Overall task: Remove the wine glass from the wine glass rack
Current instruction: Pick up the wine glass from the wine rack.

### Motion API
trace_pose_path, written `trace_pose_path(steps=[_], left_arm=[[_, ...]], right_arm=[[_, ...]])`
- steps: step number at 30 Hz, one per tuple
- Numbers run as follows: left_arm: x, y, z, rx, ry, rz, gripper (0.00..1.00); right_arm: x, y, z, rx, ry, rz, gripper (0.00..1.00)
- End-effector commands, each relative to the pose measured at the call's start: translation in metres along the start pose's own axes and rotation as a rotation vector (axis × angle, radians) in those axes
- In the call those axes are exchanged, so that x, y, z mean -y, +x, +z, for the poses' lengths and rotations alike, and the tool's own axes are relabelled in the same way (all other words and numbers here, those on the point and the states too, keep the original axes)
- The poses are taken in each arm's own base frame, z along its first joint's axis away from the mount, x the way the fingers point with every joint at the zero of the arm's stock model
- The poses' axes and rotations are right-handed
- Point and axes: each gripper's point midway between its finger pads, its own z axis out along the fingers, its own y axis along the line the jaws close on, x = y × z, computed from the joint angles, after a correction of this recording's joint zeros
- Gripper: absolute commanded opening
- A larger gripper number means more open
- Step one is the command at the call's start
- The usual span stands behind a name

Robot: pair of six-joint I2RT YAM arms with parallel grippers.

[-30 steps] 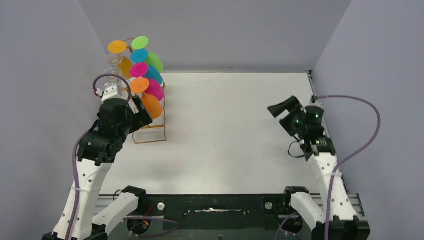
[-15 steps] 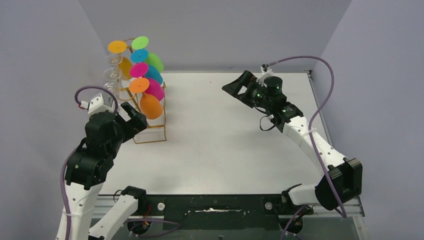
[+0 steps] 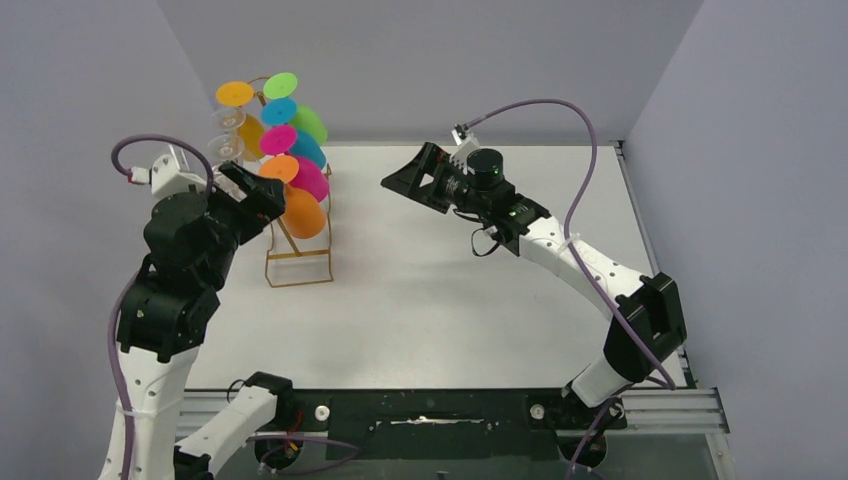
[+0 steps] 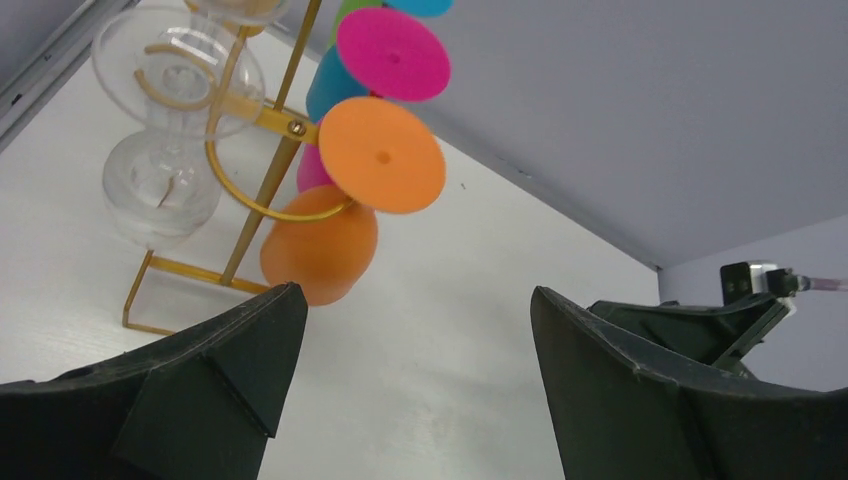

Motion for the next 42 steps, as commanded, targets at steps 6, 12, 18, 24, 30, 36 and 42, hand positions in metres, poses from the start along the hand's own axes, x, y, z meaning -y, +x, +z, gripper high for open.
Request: trace_pose_path(steps=[6,12,18,24,30,36,42], left_arm=[[0.053,-0.045,0.030,0.059,0.082,0.051,0.79],[0.034,-0.038,0.057,-0.011,0.047,0.018,0.70],[0.009,-0.037,0.069,-0.029,0.012,-0.055,0.66],[0.004,-0.025,0.072,-0.053,0.011,-0.098,0.61],[0.001,-0.019,0.078,-0.061,0.017,-0.109,0.60],[0.000,-0.015,0.086,-0.065,0.027,-0.133,0.53],[-0.004,-0.013,0.091,-0.056,0.025,-0.173,0.47]], right_arm=[[-0.016,-0.016,-0.031,0.136,-0.019,-0.007,0.94],[0.008,-0.012,-0.052,0.154,0.108,-0.029,0.95],[0.015,-0.026,-0.080,0.237,0.191,-0.065,0.96],[0.021,-0.038,-0.103,0.305,0.259,-0.082,0.97],[0.027,-0.042,-0.113,0.341,0.291,-0.074,0.98],[0.032,-0.044,-0.118,0.354,0.318,-0.071,0.98],[0.036,-0.045,-0.123,0.367,0.336,-0.070,0.98]])
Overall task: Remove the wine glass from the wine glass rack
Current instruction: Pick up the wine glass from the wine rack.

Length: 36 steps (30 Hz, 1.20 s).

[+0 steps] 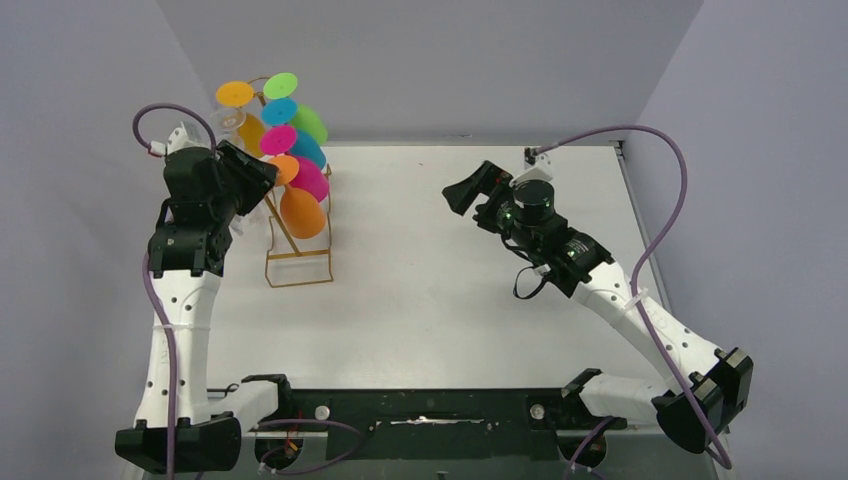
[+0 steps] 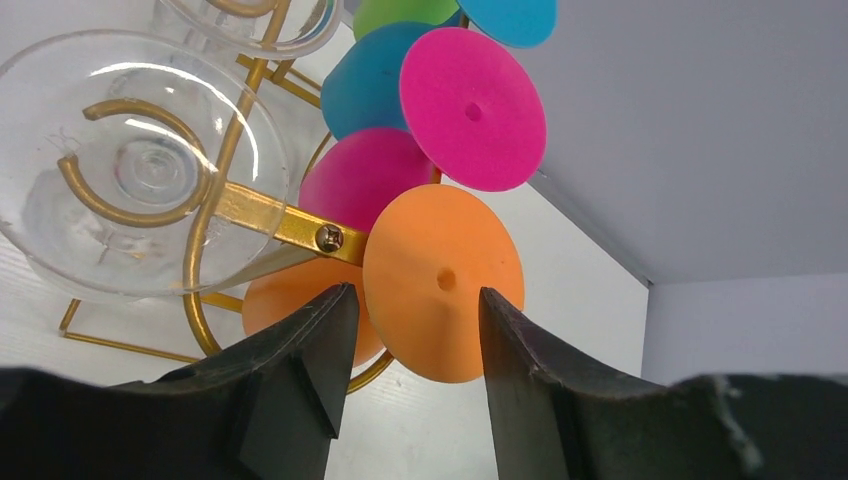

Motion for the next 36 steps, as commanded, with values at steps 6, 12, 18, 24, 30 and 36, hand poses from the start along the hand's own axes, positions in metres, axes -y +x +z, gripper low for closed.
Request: trace_pose_path(steps=[6,12,18,24,30,36], left_arm=[[0.014,-0.013,0.000,0.064,0.102,-0.125,0.39],[0.013,-0.006,0.001,0.044,0.114,-0.156,0.29],[0.010,-0.006,0.002,0.047,0.108,-0.158,0.24],[0.010,-0.012,-0.001,0.068,0.096,-0.163,0.15],[0.013,-0.014,-0.004,0.071,0.109,-0.180,0.05],[0.016,-0.016,-0.008,0.079,0.120,-0.198,0.00]], right_arm=[[0.000,-0.023,-0.013,0.091,0.001,0.010,0.98],[0.003,-0.026,-0.015,0.104,0.012,0.018,0.98],[0.005,-0.027,-0.017,0.110,0.020,0.029,0.98],[0.006,-0.030,-0.019,0.118,0.025,0.032,0.99],[0.005,-0.030,-0.018,0.117,0.025,0.036,0.99],[0.006,-0.029,-0.019,0.116,0.027,0.038,1.00]])
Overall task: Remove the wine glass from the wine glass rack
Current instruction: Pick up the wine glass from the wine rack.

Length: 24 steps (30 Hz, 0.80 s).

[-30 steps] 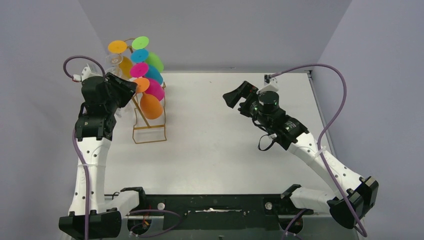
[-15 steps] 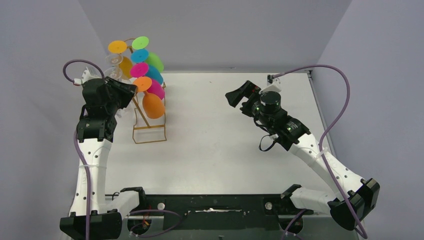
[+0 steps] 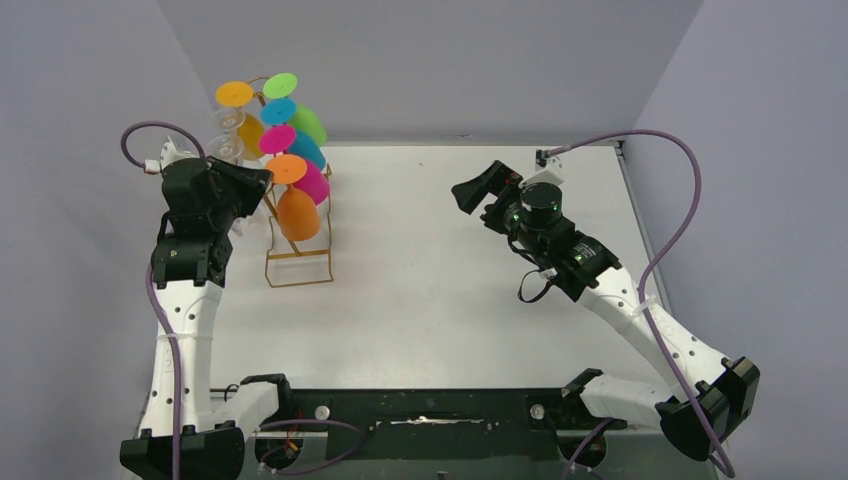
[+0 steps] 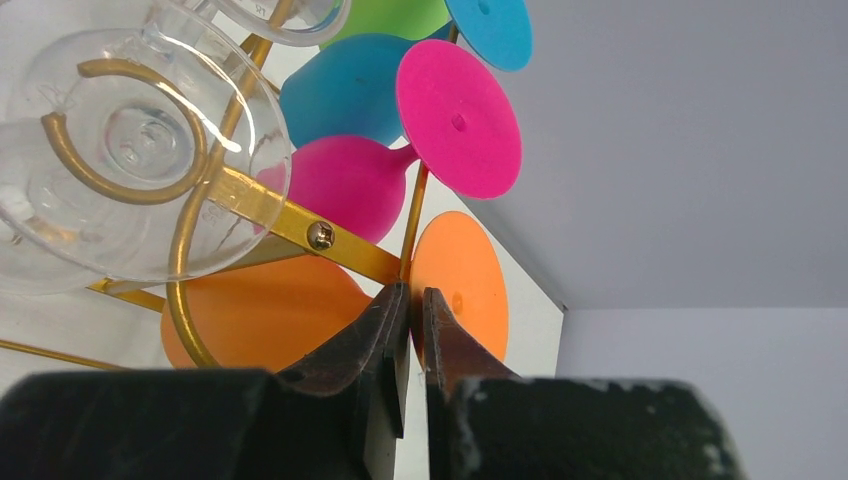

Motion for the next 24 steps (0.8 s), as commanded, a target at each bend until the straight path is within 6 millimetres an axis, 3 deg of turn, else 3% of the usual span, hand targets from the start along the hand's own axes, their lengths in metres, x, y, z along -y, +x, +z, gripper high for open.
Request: trace_pose_path(steps=[1,24], left_arm=[[0.019,-0.012,-0.011,0.034,0.071,-0.005,0.00],[0.055,-0.004,-0.021,-0.021,0.263,-0.068,0.00]], right_arm=[[-0.005,-0.018,-0.008,0.063,-0.015,0.022,1.00],[0.001,-0.013,-0.003,0.050,0.008,0.024,1.00]])
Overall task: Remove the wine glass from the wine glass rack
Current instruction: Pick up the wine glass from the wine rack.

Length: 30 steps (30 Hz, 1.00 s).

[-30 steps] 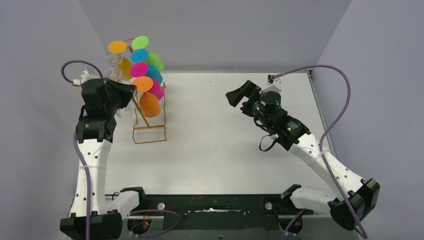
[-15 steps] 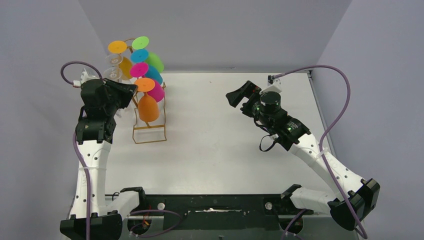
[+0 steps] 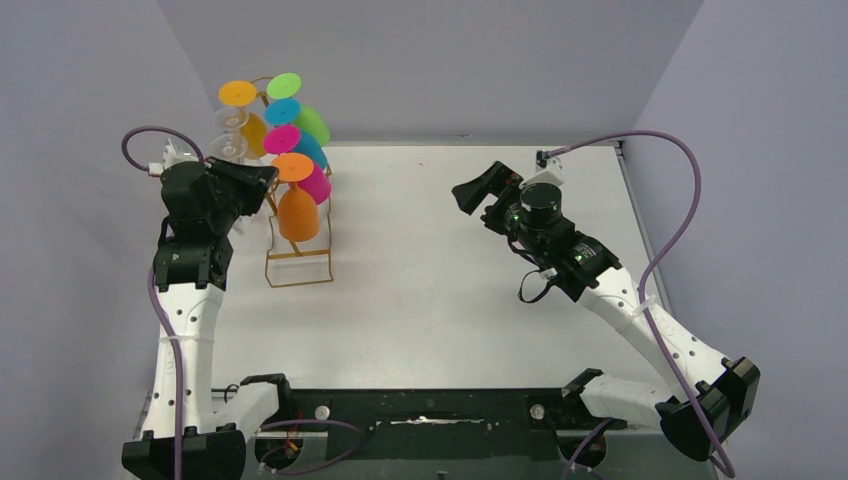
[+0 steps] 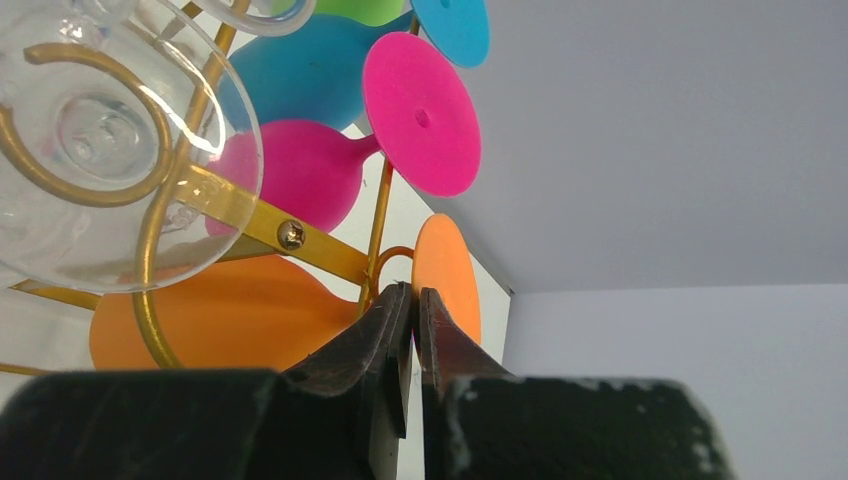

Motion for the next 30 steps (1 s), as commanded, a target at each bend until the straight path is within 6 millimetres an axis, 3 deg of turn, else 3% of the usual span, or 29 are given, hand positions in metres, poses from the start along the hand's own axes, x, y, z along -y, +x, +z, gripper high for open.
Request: trace_pose_path(steps=[1,24,30], left_arm=[[0.043,-0.005,-0.017,0.003,0.189,0.035,0.00],[0.050,0.010,-0.012,-0.052,0.294,0.048,0.00],[0.061,0.027,-0.024,-0.125,0.387,0.119,0.00]], right_arm=[[-0.002,-0.013,-0.003,0.053,-0.005,0.012,1.00],[0.000,-0.013,-0.004,0.047,-0.001,0.007,0.99],[0.000,-0.016,-0.007,0.059,-0.009,-0.015,0.98]])
